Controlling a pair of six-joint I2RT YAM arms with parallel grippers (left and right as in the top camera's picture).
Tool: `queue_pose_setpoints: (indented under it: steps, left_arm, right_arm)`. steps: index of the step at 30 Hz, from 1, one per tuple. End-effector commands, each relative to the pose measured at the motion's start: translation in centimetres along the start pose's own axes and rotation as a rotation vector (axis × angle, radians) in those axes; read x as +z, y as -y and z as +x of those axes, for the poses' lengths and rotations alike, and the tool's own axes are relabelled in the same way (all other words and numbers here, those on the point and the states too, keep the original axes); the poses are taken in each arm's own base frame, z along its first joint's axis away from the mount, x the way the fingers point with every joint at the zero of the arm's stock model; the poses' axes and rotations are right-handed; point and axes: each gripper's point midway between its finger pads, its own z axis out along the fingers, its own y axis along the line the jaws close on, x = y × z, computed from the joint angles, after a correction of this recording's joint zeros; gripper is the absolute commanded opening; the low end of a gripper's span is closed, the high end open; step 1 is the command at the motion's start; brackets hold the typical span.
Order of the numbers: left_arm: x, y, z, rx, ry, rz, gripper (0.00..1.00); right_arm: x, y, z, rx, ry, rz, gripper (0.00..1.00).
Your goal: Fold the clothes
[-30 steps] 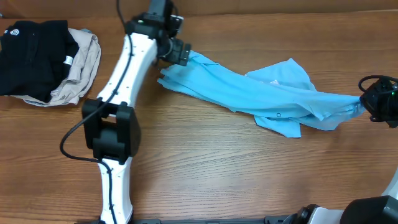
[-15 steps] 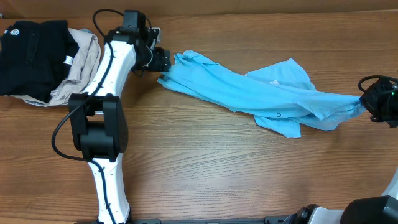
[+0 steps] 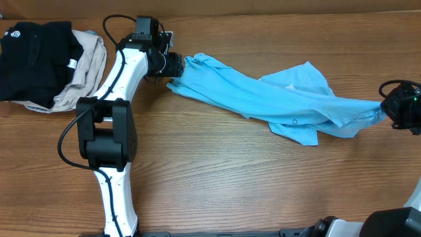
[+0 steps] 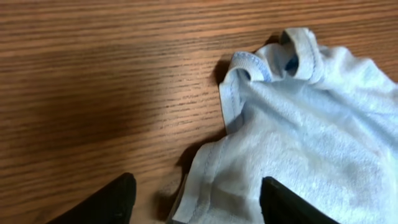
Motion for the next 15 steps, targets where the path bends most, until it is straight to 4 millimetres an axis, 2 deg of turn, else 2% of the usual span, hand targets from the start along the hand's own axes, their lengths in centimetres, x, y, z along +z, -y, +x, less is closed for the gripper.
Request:
queue_pose_setpoints:
  steps: [1, 15]
  left_arm:
    - [-0.1, 0.3, 0.1, -0.006, 0.003, 0.007, 0.60]
    - [1.8, 0.5, 1.5, -0.018, -0.035, 0.013, 0.55]
  right_arm:
    - [-0.3, 0.4, -0.2, -0.003, 0.017, 0.009, 0.05]
    - [-0.3, 0.4, -0.2, -0.006, 0.017, 0.009, 0.05]
